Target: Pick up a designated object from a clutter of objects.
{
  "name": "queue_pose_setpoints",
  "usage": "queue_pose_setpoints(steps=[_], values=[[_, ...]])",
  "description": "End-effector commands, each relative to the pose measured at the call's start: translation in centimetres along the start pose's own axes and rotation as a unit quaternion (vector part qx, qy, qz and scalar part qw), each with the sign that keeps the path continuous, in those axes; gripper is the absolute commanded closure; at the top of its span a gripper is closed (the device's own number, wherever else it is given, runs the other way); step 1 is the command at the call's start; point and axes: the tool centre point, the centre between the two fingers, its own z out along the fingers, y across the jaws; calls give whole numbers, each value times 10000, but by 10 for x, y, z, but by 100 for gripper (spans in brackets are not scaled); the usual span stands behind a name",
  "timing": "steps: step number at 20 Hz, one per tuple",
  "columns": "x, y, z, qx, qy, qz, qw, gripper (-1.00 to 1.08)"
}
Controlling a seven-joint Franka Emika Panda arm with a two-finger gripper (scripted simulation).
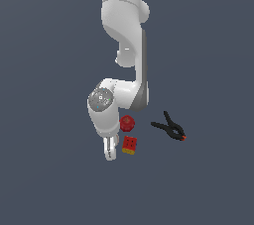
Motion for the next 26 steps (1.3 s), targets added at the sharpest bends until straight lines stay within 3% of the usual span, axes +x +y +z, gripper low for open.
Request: queue_pose_setpoints(steps=[1, 16, 26], values=[[0, -1, 1, 8, 1, 1, 10000, 108], [-4, 1, -4, 12, 1, 0, 10000, 108], [-35, 16, -44, 13, -2, -1, 10000, 108]])
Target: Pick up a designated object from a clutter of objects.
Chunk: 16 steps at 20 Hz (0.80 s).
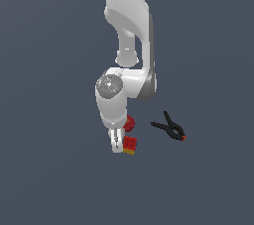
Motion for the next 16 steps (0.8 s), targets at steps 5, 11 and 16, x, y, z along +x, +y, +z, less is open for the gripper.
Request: queue_pose_setpoints(steps=[5, 11, 16], values=[[-34, 16, -45, 15, 1, -3, 10000, 108], [-73, 35, -95, 15, 1, -3, 10000, 108], [-108, 52, -141, 14, 10, -1, 10000, 108]])
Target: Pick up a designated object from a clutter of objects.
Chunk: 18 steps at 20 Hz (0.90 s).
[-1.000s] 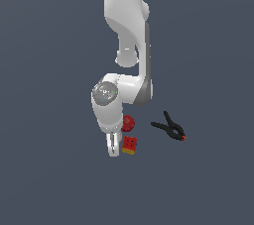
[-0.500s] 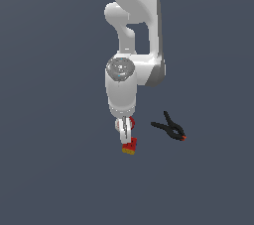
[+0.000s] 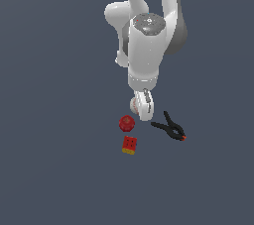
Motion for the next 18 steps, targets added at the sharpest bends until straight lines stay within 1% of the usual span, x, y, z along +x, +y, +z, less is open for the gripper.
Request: queue_pose_setpoints(steps=[1, 18], values=[[-18, 9, -25, 11, 8, 2, 10000, 108], [-141, 63, -185, 11, 18, 1, 10000, 108]])
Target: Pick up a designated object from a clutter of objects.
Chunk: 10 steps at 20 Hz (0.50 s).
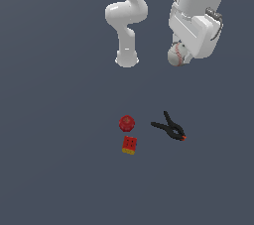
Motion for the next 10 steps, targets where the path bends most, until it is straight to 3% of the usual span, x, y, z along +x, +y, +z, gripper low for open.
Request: queue_pose_setpoints(steps=[1, 10], values=[[-15, 7, -21, 3, -4, 2, 10000, 108], [-50, 18, -66, 0, -17, -1, 10000, 108]])
